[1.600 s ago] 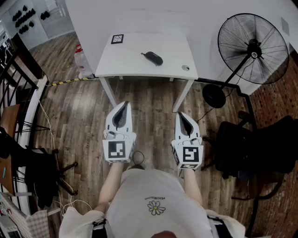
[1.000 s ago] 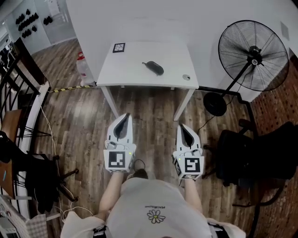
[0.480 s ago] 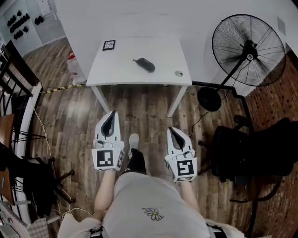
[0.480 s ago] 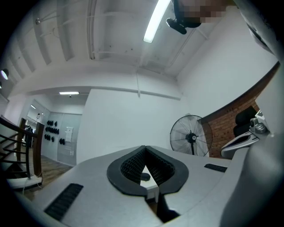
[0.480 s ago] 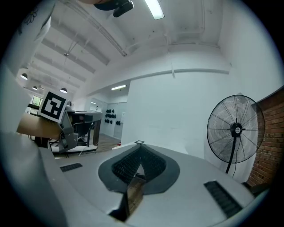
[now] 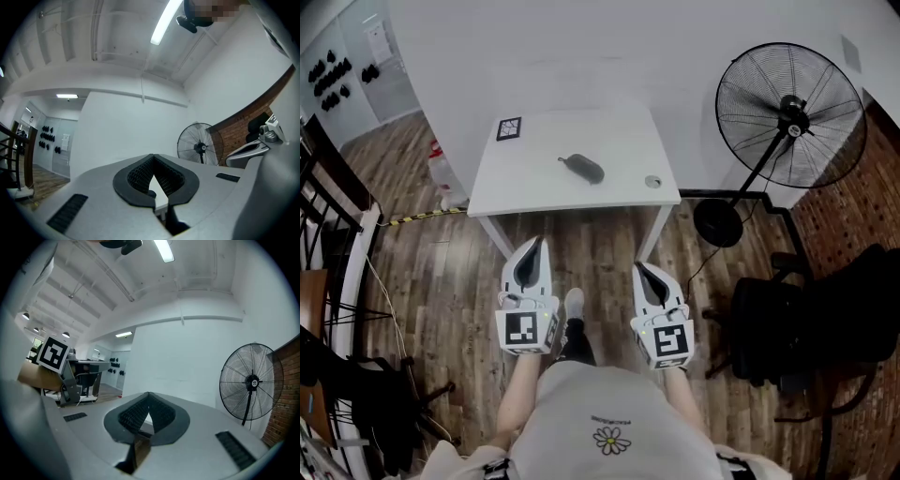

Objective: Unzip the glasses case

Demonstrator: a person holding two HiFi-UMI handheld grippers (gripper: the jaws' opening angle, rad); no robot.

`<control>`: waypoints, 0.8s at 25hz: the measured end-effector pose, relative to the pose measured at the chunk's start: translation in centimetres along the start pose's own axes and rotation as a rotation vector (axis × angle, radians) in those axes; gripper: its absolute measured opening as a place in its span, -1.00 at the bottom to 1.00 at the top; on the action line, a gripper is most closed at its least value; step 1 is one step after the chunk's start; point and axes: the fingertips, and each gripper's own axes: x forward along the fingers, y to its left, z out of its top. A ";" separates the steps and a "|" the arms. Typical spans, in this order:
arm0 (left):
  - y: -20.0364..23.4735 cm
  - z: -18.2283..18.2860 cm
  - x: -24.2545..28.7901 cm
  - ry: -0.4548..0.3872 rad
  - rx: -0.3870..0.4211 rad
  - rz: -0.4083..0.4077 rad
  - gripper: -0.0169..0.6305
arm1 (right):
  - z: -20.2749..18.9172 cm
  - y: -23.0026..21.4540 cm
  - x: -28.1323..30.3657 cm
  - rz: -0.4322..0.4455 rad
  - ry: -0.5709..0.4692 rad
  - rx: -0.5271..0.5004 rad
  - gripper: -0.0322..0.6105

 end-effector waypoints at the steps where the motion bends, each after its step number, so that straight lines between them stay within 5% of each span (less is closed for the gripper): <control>1: 0.2 -0.4 1.0 0.001 -0.002 -0.006 -0.91 | -0.3 -0.4 0.9 -0.006 0.006 -0.006 -0.88; 12: 6.9 -5.1 14.5 0.041 -0.033 -0.042 -0.91 | -2.2 -5.0 15.3 -0.079 0.091 0.063 -0.88; 20: 13.4 -8.8 26.0 0.046 -0.086 -0.045 -0.91 | -3.2 -8.3 29.4 -0.072 0.133 0.015 -0.88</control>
